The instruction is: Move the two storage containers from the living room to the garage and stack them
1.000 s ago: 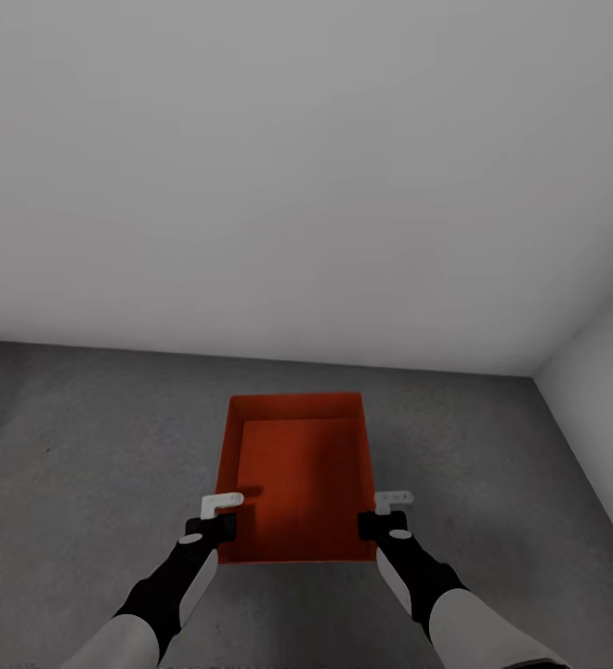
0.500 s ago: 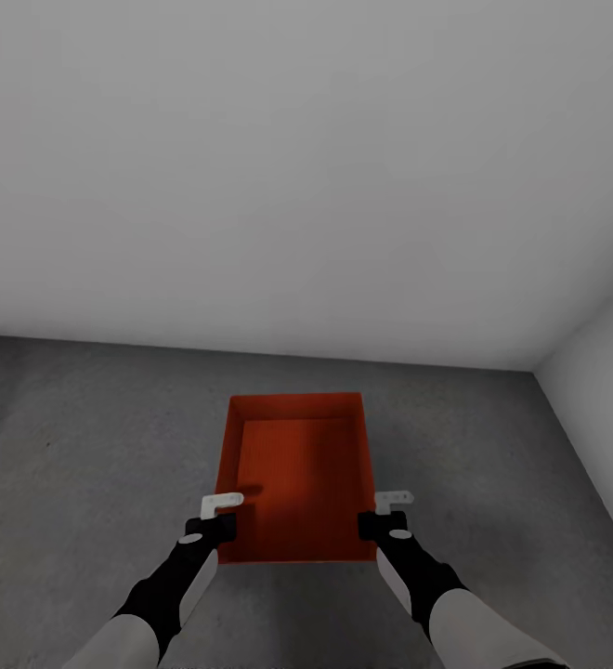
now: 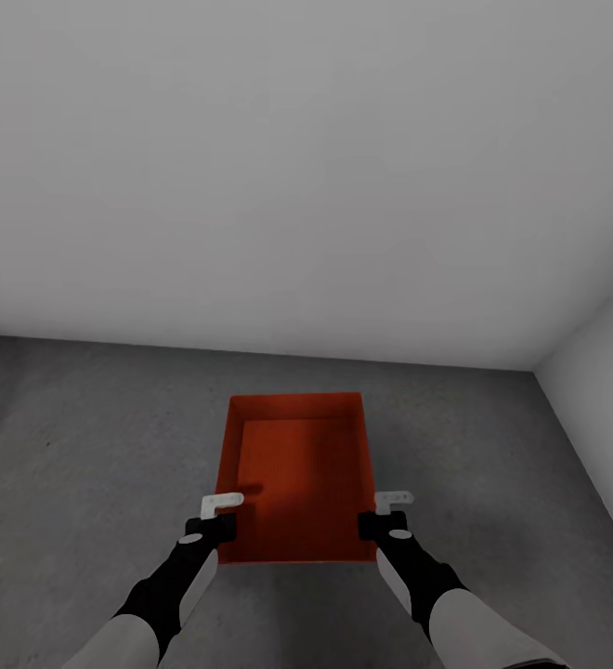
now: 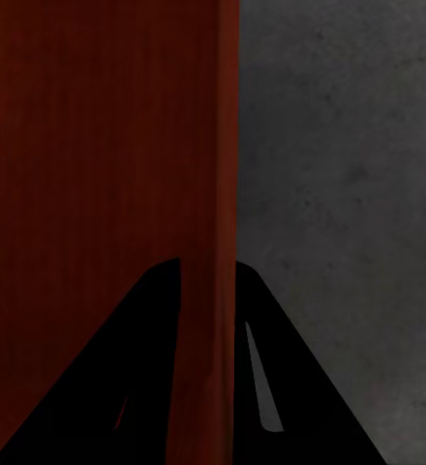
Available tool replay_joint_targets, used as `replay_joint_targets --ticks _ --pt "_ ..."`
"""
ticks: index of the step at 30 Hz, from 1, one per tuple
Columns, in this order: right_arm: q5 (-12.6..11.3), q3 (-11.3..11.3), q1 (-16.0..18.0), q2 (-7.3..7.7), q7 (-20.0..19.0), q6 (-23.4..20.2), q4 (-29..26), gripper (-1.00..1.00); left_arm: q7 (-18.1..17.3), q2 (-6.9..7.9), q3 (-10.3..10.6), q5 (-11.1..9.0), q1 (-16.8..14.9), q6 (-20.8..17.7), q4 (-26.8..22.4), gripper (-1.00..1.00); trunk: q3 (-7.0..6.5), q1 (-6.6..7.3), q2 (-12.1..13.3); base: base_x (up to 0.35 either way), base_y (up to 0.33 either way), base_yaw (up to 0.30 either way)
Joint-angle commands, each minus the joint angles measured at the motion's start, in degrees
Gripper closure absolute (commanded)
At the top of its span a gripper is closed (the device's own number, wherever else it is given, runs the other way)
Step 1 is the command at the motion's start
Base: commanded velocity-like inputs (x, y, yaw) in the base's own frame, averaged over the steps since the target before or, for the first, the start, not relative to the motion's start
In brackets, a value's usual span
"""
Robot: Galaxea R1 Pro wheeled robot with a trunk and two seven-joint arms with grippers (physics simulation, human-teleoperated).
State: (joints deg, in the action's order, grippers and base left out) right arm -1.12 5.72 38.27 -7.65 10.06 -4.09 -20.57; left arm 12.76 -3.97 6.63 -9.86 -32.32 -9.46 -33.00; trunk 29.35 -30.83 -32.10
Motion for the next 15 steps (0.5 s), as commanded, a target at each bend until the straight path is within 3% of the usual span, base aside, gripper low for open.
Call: replay_joint_targets --ticks 1,15 --pt "-0.3 -1.3 0.0 0.0 0.7 -0.4 0.0 1.0 0.6 -0.43 0.0 -0.2 0.0 -0.1 -0.8 1.0 0.06 -0.02 -0.1 0.0 0.0 0.0" --pt "-0.3 -1.2 0.0 0.0 0.8 -0.5 0.0 1.0 0.6 -0.43 0.0 -0.2 0.0 -0.2 -0.8 1.0 0.06 -0.02 -0.1 0.024 0.0 0.0"
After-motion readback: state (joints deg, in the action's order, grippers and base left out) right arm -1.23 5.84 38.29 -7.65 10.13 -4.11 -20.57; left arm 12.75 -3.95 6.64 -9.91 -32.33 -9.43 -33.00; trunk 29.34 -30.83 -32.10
